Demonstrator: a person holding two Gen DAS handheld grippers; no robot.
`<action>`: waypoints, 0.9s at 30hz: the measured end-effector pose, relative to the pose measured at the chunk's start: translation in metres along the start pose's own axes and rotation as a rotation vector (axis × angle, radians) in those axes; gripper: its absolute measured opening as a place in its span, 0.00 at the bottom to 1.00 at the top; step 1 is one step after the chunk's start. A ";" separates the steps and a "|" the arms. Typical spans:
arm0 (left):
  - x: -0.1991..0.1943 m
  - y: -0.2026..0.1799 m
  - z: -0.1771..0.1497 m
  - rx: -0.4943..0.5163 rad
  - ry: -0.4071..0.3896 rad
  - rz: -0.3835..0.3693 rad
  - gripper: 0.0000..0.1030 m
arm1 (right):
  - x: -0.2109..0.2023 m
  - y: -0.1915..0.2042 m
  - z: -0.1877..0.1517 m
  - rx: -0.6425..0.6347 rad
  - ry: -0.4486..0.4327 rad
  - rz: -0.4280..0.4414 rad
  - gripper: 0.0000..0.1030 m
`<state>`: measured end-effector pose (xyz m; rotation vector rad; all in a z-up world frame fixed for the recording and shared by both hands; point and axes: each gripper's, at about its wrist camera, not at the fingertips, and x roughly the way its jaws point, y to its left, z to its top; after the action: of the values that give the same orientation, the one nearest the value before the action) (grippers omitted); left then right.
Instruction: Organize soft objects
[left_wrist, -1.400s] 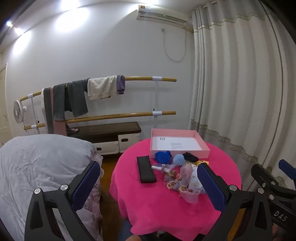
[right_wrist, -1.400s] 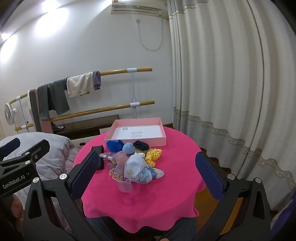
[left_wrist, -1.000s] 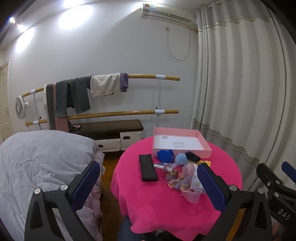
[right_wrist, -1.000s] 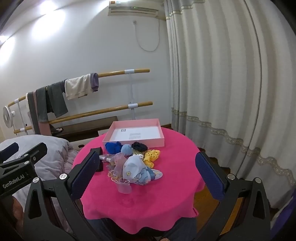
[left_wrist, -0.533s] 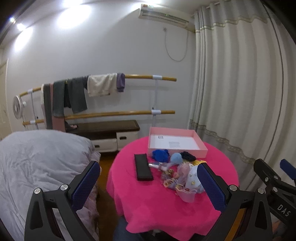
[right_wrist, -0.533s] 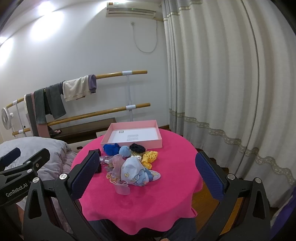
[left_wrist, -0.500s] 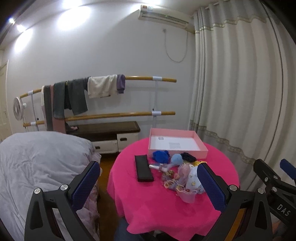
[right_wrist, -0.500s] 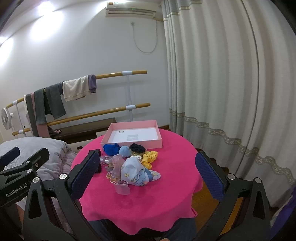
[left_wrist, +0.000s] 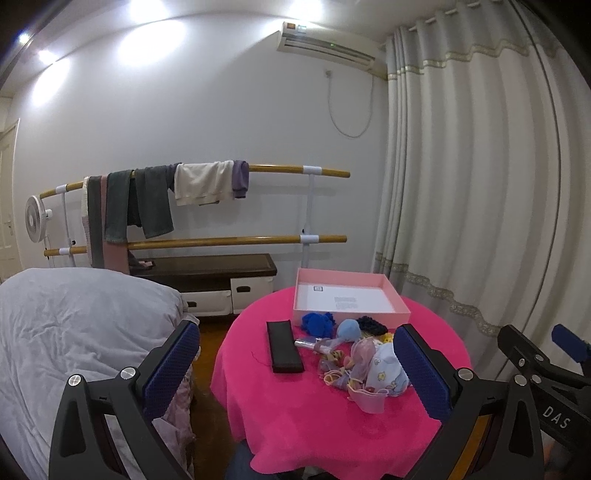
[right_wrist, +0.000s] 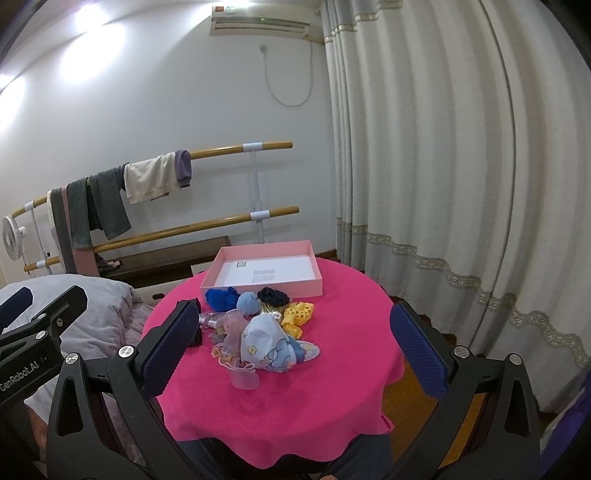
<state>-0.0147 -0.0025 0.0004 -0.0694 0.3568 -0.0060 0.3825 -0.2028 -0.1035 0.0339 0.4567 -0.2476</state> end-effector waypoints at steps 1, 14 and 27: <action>0.000 0.000 -0.001 0.000 0.001 0.000 1.00 | -0.001 -0.001 0.000 0.001 -0.001 -0.001 1.00; -0.001 -0.001 0.005 0.005 -0.005 0.000 1.00 | -0.001 -0.005 0.001 0.008 -0.003 -0.004 1.00; 0.015 -0.001 -0.002 0.023 -0.001 0.020 1.00 | 0.006 -0.010 0.001 0.003 0.009 -0.003 1.00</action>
<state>-0.0007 -0.0043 -0.0064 -0.0427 0.3568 0.0097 0.3862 -0.2141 -0.1048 0.0377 0.4652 -0.2512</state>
